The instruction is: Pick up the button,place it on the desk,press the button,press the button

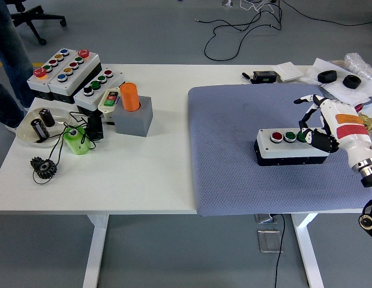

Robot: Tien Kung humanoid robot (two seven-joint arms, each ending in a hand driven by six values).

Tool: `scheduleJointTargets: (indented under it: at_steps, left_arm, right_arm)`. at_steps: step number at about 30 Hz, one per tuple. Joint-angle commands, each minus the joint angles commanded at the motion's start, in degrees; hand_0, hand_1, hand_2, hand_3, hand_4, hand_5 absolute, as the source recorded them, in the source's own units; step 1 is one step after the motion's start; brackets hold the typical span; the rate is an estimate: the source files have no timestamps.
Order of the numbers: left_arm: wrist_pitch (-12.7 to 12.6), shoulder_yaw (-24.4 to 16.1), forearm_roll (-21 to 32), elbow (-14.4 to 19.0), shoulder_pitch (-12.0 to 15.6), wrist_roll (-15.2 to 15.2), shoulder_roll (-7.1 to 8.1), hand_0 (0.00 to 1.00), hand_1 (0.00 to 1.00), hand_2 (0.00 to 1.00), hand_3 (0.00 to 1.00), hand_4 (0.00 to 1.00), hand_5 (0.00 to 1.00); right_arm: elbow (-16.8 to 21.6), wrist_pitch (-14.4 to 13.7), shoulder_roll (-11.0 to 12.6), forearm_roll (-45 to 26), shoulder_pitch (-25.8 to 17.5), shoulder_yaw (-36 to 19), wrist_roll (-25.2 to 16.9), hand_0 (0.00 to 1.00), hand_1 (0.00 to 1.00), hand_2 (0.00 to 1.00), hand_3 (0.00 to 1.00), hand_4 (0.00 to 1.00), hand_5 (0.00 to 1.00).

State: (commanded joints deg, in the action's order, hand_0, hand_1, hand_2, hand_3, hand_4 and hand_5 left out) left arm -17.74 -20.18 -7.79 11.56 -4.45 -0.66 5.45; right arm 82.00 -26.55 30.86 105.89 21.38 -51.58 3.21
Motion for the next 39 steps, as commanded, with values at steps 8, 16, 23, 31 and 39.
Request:
scheduleJointTargets:
  at_steps: [8, 16, 23, 31, 39]
  left_arm:
    - [-0.05, -0.27, -0.1, -0.04, -0.07, -0.03, 0.03, 0.633, 0.585, 0.561, 0.547, 0.351, 0.998]
    - [0.03, -0.09, 0.11, -0.07, -0.05, -0.12, 0.04, 0.633, 0.584, 0.56, 0.546, 0.351, 0.998]
    - [0.11, 0.04, 0.3, -0.1, -0.05, -0.22, 0.05, 0.633, 0.582, 0.559, 0.545, 0.351, 0.998]
    - [0.12, -0.04, 0.17, -0.11, -0.14, -0.21, 0.13, 0.633, 0.582, 0.559, 0.544, 0.352, 0.998]
    - [0.08, -0.13, 0.09, -0.1, -0.14, -0.2, 0.18, 0.632, 0.582, 0.558, 0.544, 0.354, 0.998]
  right_arm:
    - [-1.14, 4.44, -0.32, 1.75, 2.02, 3.68, 2.93, 0.149, 0.002, 0.077, 0.669, 0.498, 0.002]
    - [-3.33, 5.23, -0.7, 2.88, 2.6, 5.73, 3.11, 0.155, 0.002, 0.083, 0.669, 0.51, 0.002]
    - [-3.3, 5.05, -0.46, 3.04, 2.19, 6.43, 2.9, 0.164, 0.002, 0.094, 0.651, 0.508, 0.002]
    - [-5.16, 5.19, -0.79, 2.74, 2.66, 7.44, 2.63, 0.165, 0.002, 0.096, 0.643, 0.507, 0.002]
    - [-8.0, 5.7, -1.01, 2.57, 2.76, 8.41, 2.28, 0.168, 0.002, 0.1, 0.64, 0.508, 0.002]
